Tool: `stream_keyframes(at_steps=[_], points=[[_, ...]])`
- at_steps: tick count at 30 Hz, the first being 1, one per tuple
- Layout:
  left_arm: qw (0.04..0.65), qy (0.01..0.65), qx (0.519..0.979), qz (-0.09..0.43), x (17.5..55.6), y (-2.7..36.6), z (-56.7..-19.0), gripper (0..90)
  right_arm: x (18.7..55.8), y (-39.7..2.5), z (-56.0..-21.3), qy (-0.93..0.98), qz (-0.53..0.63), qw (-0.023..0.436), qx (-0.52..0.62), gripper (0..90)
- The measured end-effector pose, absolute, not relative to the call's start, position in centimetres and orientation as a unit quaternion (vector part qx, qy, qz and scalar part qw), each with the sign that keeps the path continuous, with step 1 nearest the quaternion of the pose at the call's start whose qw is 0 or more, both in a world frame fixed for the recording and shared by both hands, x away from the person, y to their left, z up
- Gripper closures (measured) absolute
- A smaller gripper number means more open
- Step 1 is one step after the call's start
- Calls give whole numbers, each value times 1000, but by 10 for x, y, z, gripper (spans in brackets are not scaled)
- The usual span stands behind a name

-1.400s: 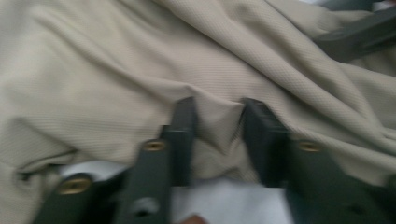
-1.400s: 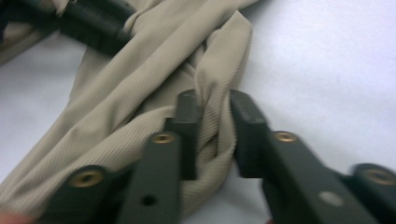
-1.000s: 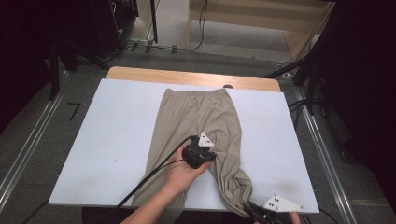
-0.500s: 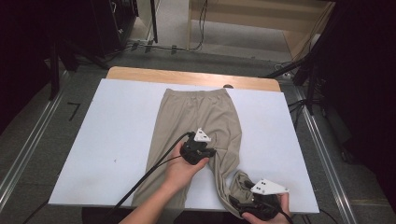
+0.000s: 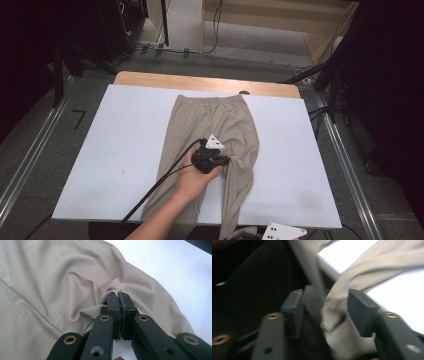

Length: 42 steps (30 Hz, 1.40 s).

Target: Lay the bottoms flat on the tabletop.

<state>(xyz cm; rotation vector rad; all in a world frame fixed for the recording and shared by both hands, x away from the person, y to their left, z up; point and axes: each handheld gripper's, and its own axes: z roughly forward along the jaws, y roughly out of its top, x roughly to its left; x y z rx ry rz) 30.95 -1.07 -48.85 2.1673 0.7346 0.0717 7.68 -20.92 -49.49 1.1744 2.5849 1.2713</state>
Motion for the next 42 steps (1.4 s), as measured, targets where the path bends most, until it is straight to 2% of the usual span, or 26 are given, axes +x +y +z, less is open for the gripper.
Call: stream_keyframes(at_steps=[3,7,10,12,15,16,18,19,21,25,26,28,29,31,35,38,40,42], points=[[414,290,863,26,308,-9,-489,892,89,-222,-491,808,422,40,410,427],[416,288,862,18,307,-5,-490,892,127,-233,-497,775,402,97,477,407],[413,285,865,13,304,-4,-491,892,159,-235,-506,753,393,117,515,358],[409,278,869,12,303,-3,-490,891,178,-235,-514,743,383,125,534,362],[410,270,871,2,301,0,-489,892,192,-227,-521,753,371,138,526,475],[408,264,874,1,301,1,-488,892,194,-223,-522,760,362,153,517,565],[407,255,877,-5,299,3,-486,892,194,-223,-521,774,347,169,503,829],[409,253,877,-10,299,4,-485,892,193,-227,-520,775,346,166,502,879],[419,252,872,-21,298,7,-483,892,191,-240,-516,773,350,156,505,885],[419,246,874,-30,297,12,-481,882,185,-277,-507,744,360,176,535,886],[420,250,872,-31,297,14,-482,859,185,-286,-505,738,356,184,543,885],[430,262,863,-35,295,19,-484,701,185,-299,-506,734,339,195,555,876],[431,262,863,-36,293,23,-485,639,185,-306,-508,732,335,194,561,837],[428,266,862,-41,286,29,-488,598,183,-311,-509,730,324,204,567,801],[408,246,878,-39,266,24,-496,559,176,-314,-507,725,364,192,553,689],[402,240,883,-36,253,11,-499,488,174,-304,-511,737,361,175,544,510],[393,235,888,-25,244,-2,-504,452,170,-298,-514,736,362,173,546,461],[385,231,893,-17,239,-11,-508,453,165,-294,-517,734,372,156,546,434]])
